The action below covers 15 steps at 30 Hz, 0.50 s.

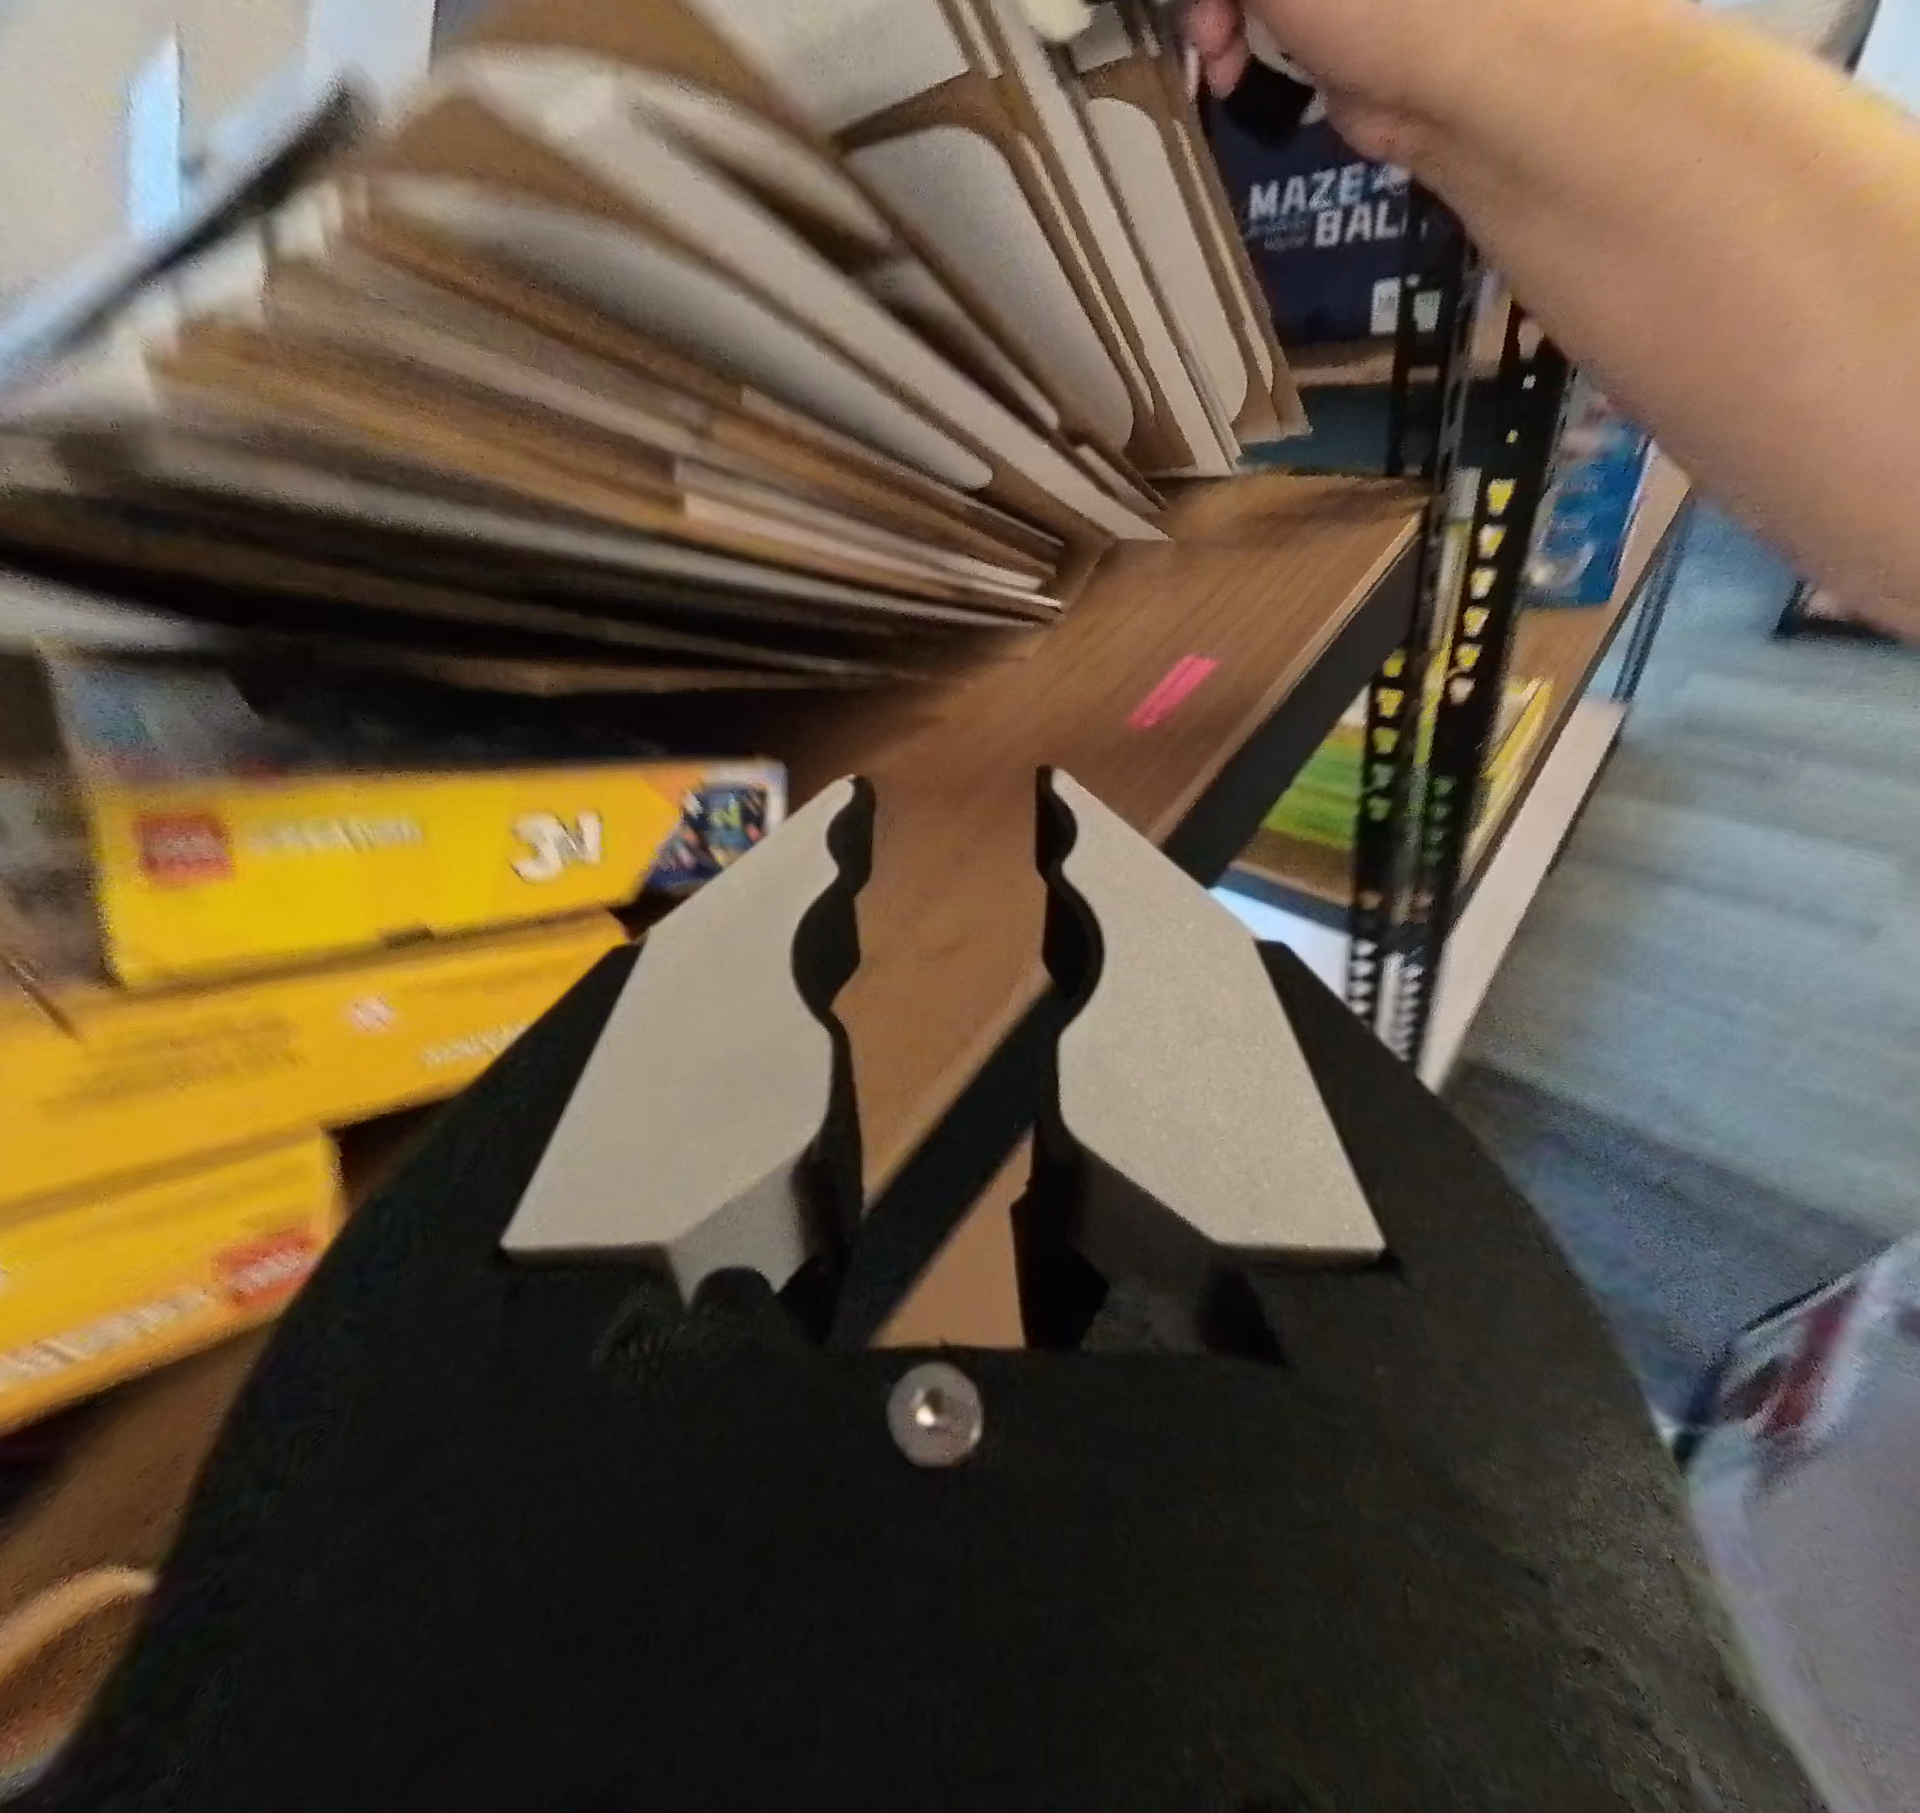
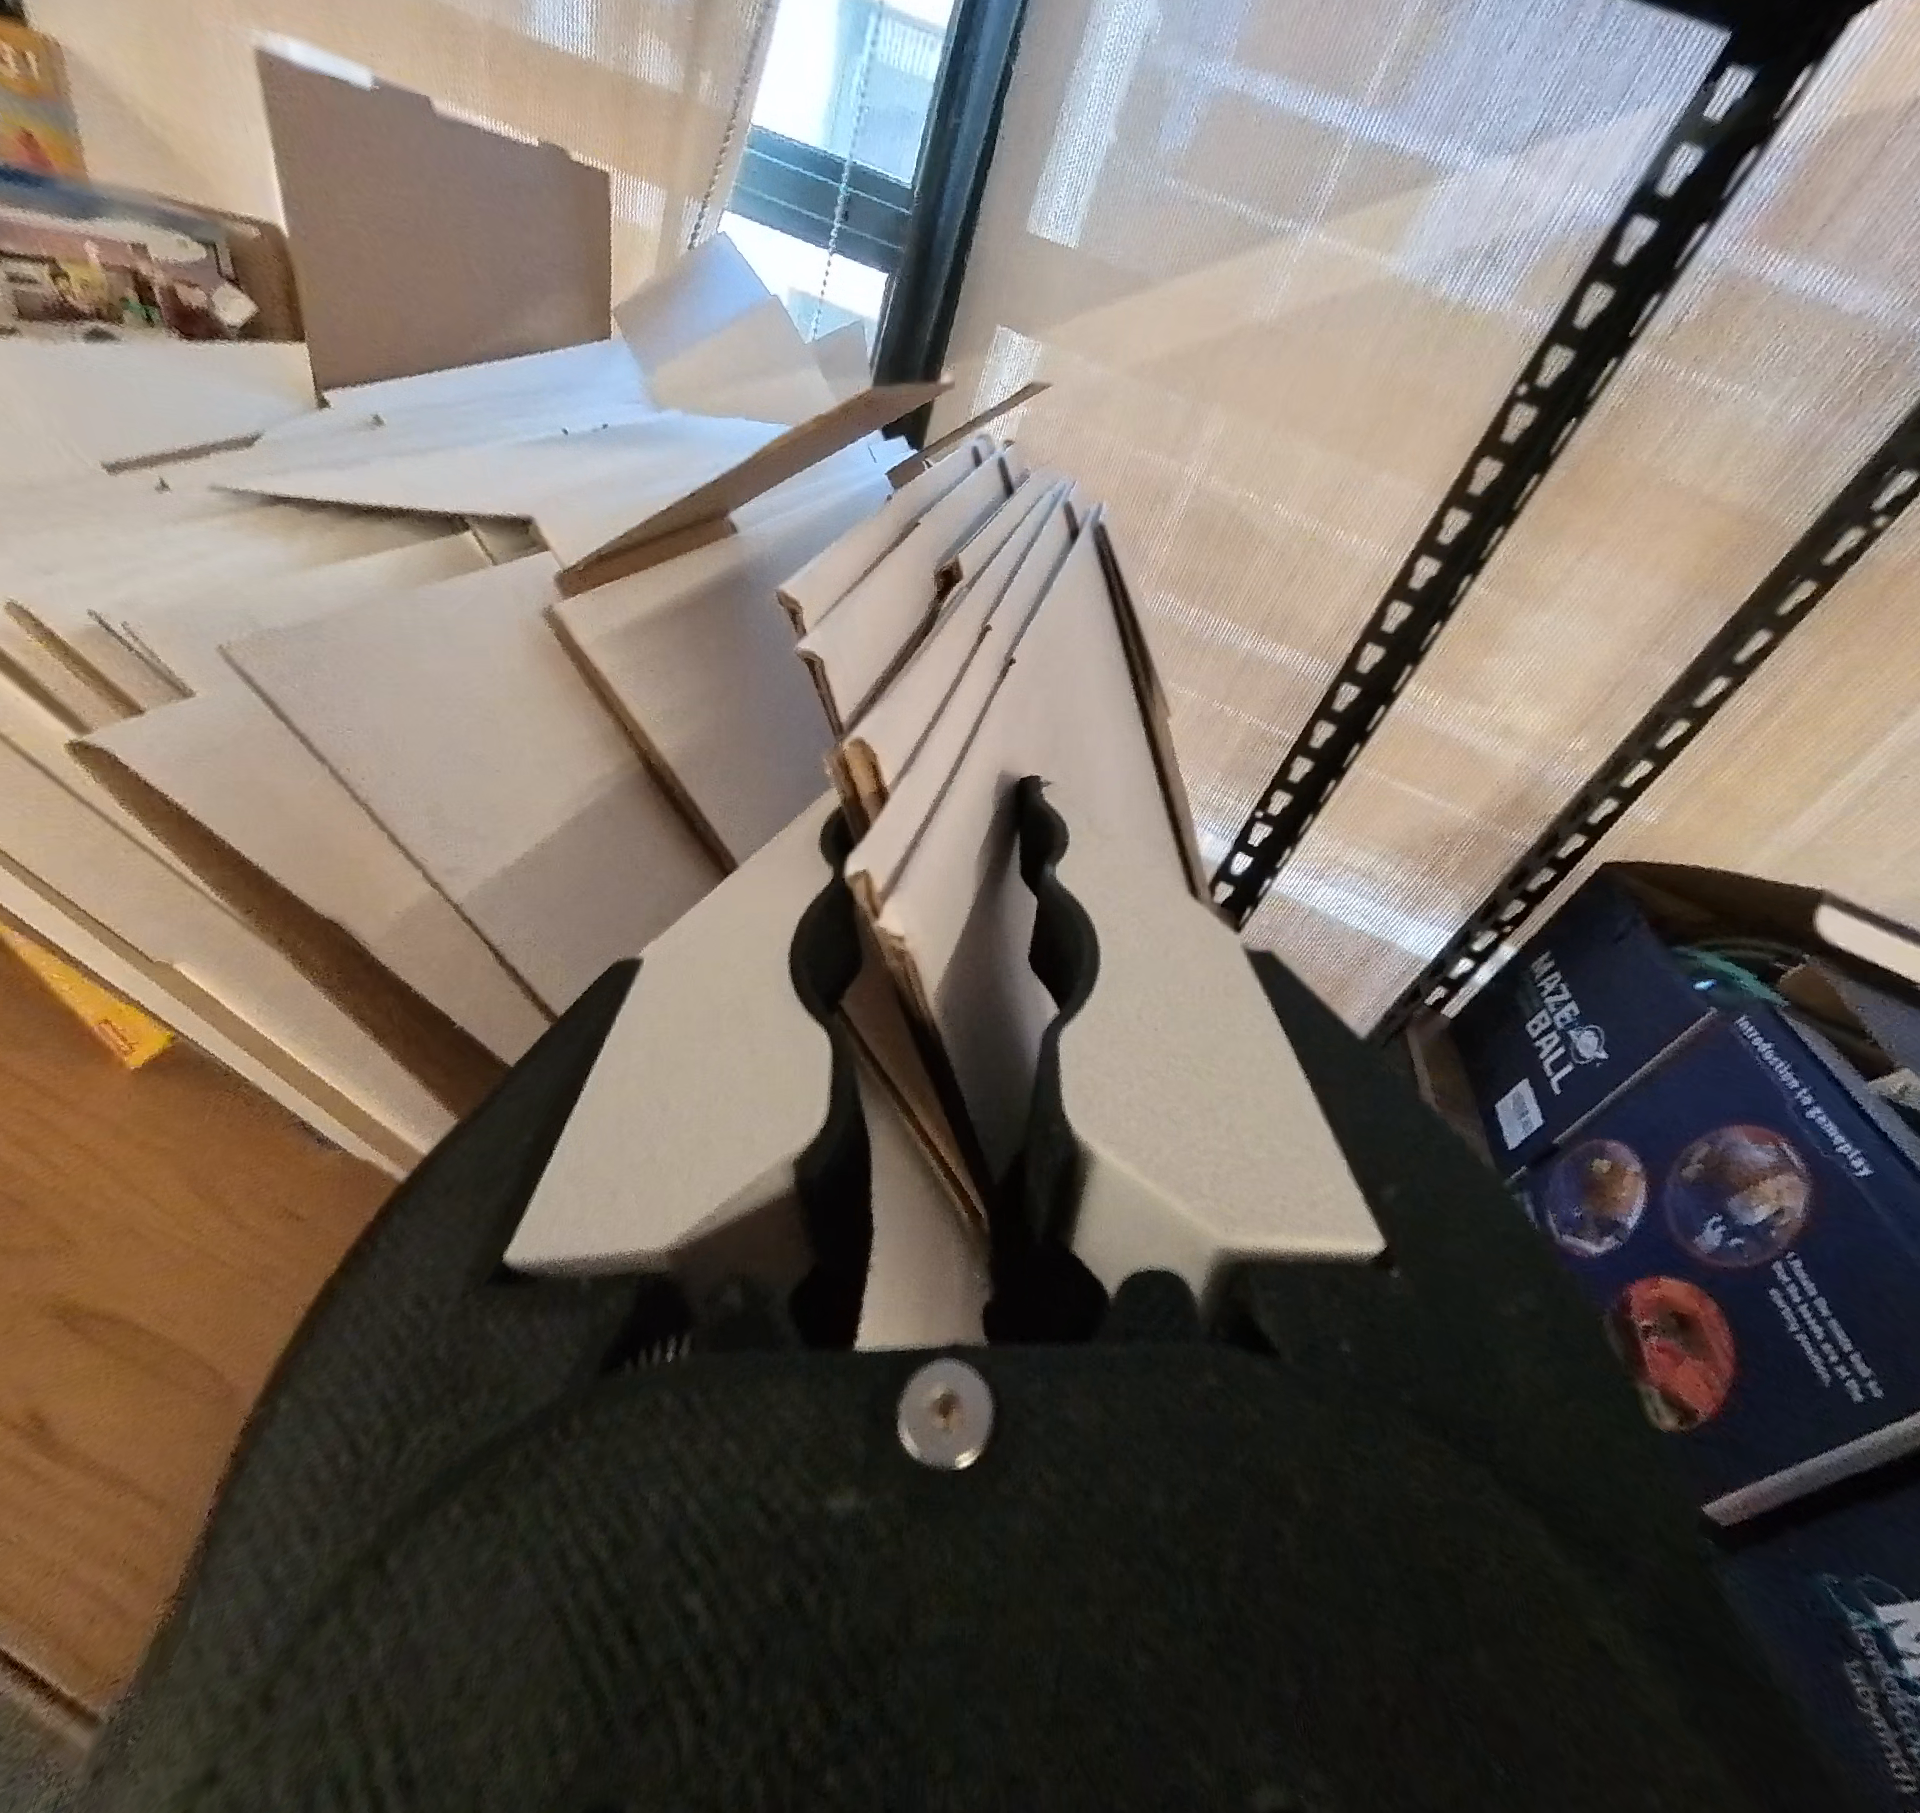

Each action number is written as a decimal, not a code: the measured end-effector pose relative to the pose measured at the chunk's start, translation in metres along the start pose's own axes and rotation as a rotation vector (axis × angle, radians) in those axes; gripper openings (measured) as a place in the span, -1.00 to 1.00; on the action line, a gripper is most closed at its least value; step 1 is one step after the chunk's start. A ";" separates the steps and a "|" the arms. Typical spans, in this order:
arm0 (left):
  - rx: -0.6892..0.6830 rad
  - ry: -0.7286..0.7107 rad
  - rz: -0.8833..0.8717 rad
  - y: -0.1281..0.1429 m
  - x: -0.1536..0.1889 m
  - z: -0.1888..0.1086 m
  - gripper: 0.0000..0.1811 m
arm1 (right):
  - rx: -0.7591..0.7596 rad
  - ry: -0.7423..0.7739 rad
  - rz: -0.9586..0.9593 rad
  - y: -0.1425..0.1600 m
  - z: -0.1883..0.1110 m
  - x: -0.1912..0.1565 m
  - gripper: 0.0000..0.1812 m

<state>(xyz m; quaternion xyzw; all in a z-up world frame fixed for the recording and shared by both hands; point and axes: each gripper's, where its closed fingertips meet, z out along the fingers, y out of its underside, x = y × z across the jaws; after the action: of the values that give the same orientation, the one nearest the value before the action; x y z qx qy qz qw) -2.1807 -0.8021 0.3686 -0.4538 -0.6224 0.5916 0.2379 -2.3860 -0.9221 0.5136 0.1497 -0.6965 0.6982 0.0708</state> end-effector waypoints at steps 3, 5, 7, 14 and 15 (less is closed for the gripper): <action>-0.005 0.001 0.211 -0.053 -0.007 0.005 -0.66 | -0.002 -0.011 0.055 -0.002 -0.006 0.013 -0.71; 0.025 0.045 0.323 -0.102 -0.009 0.012 -0.63 | 0.008 -0.018 0.076 -0.003 -0.013 0.018 -0.71; 0.040 0.074 0.465 -0.153 -0.015 0.027 -0.56 | 0.013 -0.030 0.078 -0.002 -0.021 0.018 -0.71; -0.132 0.224 1.083 -0.207 -0.045 0.144 -0.29 | -0.009 -0.079 -0.038 0.011 -0.030 -0.013 -0.70; -0.158 0.237 1.146 -0.200 -0.053 0.158 -0.25 | -0.016 -0.088 -0.055 0.013 -0.030 -0.018 -0.70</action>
<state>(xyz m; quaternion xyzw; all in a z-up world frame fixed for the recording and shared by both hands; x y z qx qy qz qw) -2.3443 -0.9066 0.5425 -0.7970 -0.2893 0.5232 -0.0862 -2.3766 -0.8909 0.4962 0.1986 -0.7002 0.6831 0.0606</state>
